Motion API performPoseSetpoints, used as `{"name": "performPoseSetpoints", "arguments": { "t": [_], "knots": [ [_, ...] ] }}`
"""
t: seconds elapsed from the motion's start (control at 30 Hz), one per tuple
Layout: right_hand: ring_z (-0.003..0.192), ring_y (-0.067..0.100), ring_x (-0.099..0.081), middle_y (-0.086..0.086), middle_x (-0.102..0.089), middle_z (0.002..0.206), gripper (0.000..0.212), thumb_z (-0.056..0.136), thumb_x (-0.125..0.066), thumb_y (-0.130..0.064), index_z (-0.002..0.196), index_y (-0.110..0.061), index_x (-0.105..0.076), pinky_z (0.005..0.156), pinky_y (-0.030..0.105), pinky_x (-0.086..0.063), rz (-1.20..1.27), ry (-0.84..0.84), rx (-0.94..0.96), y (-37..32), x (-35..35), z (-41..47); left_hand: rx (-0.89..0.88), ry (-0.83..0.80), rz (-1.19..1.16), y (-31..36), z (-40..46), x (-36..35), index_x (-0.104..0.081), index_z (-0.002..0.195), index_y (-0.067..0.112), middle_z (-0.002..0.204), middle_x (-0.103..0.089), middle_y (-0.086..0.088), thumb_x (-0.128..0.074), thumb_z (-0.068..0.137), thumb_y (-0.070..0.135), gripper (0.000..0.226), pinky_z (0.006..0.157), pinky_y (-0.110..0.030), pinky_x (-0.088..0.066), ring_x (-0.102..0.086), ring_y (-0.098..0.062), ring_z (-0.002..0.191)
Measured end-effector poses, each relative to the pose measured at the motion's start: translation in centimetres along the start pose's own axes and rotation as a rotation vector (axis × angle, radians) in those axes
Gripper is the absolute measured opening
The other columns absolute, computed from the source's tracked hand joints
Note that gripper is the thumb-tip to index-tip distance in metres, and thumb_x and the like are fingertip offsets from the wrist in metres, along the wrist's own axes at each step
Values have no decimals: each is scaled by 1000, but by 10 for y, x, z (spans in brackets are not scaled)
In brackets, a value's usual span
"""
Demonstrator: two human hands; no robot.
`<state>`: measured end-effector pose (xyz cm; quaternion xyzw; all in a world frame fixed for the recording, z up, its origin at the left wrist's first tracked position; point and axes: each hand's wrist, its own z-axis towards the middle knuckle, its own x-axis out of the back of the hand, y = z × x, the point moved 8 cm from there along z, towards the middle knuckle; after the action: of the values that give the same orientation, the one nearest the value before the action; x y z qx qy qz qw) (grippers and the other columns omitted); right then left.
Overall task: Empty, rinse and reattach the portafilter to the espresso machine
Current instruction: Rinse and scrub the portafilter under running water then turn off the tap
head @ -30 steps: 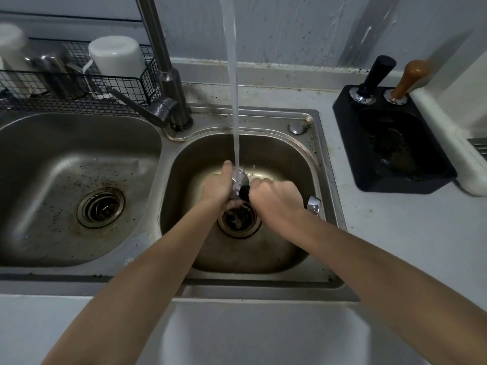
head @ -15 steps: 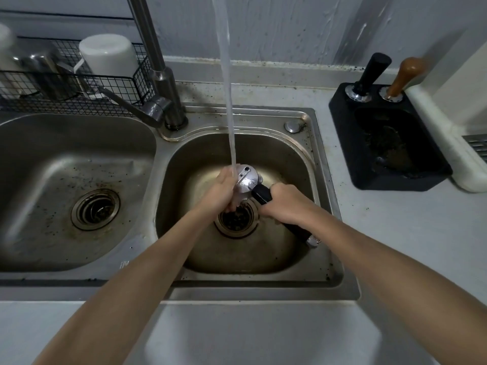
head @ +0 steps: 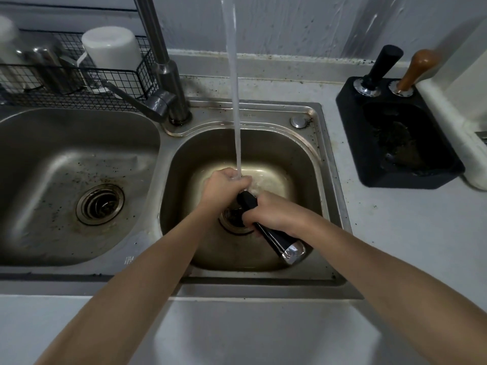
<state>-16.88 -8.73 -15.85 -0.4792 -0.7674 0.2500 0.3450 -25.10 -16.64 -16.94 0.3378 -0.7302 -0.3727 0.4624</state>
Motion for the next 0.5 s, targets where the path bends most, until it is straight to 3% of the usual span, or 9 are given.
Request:
{"name": "performPoseSetpoints", "arguments": {
  "t": [0.07,0.23,0.3,0.37,0.43,0.5],
  "knots": [
    [38,9,-55,2,-56,49,9,73,-57,-4,66,-8,-54,41,16,-45,17,17,3,2,1,2,-23,-26,10,5,2,-1,-65,67,19,67,-59,4,-65,74,23,8,56,-19,-42,-54,-9,67],
    [40,9,-56,-1,-57,40,9,74,-59,-3,67,-7,-55,42,19,-47,258,-23,-59,11,11,5,-304,-161,-38,28,-4,0,-65,78,18,85,-59,2,-56,88,21,14,70,-16,-42,-55,-11,81],
    [41,9,-56,-1,-58,44,9,76,-58,-5,67,-8,-56,43,20,-47,404,-101,-91,13,9,4,-361,-114,-59,29,-6,5,-65,83,18,96,-61,0,-54,90,20,13,79,-15,-41,-55,-10,91],
    [42,8,-54,0,-58,49,8,77,-55,-5,69,-8,-55,41,19,-47,621,-193,-131,14,3,2,-395,-44,-35,28,-8,7,-63,91,22,99,-57,4,-52,90,24,10,77,-3,-36,-51,-3,92],
    [41,7,-52,0,-55,50,9,79,-52,-5,70,-8,-52,40,18,-47,829,-266,-155,11,-2,1,-380,15,-8,23,-9,6,-59,109,19,109,-51,2,-53,86,33,28,76,2,-33,-47,-3,95],
    [40,7,-51,-1,-54,50,10,80,-50,-7,70,-8,-51,39,17,-47,943,-308,-163,7,-5,1,-345,48,-31,16,-9,5,-51,122,19,117,-45,-2,-52,82,38,44,83,-3,-34,-45,-9,103]
  ]
}}
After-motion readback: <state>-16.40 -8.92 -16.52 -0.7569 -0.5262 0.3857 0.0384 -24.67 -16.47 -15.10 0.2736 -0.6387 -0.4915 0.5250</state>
